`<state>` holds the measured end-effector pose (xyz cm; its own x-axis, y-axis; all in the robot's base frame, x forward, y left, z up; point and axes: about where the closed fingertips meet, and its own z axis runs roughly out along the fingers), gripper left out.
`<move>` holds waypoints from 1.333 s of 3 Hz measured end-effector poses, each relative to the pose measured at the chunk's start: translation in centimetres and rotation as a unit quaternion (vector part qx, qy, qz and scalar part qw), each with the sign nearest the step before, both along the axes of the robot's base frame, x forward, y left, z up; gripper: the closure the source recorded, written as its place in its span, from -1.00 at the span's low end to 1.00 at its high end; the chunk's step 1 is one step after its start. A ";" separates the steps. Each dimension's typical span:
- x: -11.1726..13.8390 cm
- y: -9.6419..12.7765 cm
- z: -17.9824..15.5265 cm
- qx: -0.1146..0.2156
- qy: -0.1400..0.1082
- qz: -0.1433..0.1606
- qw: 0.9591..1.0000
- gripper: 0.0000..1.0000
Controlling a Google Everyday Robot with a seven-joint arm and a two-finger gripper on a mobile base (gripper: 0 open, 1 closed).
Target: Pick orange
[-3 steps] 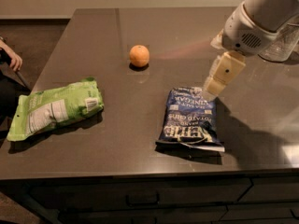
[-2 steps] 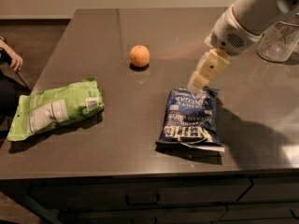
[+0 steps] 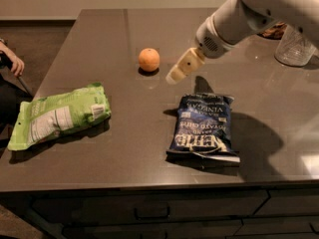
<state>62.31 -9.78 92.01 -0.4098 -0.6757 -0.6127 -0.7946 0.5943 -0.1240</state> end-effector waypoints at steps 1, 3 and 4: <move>3.0 2.3 -0.7 0.022 0.005 -0.023 0.999 -1.00; 8.0 8.5 -3.7 0.036 0.034 -0.017 0.999 -1.00; 8.9 9.8 -4.7 0.034 0.044 -0.011 0.998 -1.00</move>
Offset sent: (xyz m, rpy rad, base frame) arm 0.0861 0.0852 -0.0250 0.0962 0.0473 -0.0554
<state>71.17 -0.02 87.29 -0.4794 -0.6234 -0.6177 -0.7869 0.6170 -0.0120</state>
